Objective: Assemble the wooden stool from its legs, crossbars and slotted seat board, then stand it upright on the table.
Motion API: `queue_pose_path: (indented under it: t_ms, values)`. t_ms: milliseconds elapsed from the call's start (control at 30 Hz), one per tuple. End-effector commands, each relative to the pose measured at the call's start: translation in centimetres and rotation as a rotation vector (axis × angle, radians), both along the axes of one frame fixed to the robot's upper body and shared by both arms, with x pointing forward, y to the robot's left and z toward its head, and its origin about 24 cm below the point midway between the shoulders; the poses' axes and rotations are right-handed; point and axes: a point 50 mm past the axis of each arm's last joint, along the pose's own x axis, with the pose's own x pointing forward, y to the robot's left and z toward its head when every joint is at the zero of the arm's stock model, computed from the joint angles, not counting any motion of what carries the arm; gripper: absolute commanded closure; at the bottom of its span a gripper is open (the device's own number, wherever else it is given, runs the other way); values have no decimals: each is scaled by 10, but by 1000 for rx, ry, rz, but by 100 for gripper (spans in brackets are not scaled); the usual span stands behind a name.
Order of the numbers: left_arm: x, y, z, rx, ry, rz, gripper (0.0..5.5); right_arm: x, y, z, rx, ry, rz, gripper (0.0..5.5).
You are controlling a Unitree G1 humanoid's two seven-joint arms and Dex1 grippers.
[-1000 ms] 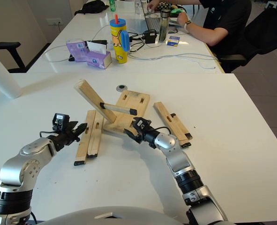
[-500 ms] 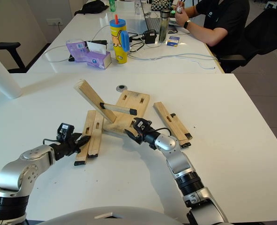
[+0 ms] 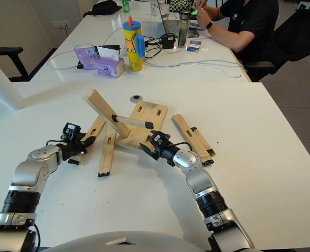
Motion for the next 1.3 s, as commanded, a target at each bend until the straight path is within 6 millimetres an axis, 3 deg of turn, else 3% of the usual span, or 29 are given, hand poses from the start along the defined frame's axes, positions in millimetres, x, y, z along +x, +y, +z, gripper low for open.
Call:
queue_pose_path:
  t_ms: [33,200,367,533,933,1167,1300]
  values:
    - [12,1,5,17,-33,-11,325,2,-12,6,41,18,-45,210]
    - [12,5,14,20,-70,-20,325,2,-28,9,35,32,-68,210]
    - [1,1,20,30,-27,-100,325,2,-33,10,42,52,-77,210]
    - [-13,7,19,119,15,-134,260,0,-40,8,45,69,-94,210]
    - [-25,4,-11,131,90,-102,246,-1,-40,8,32,68,-93,210]
    - [-23,11,-10,212,54,-87,342,0,-41,13,42,59,-94,210]
    - [-17,8,-3,221,-10,-78,342,6,-47,19,63,56,-129,210]
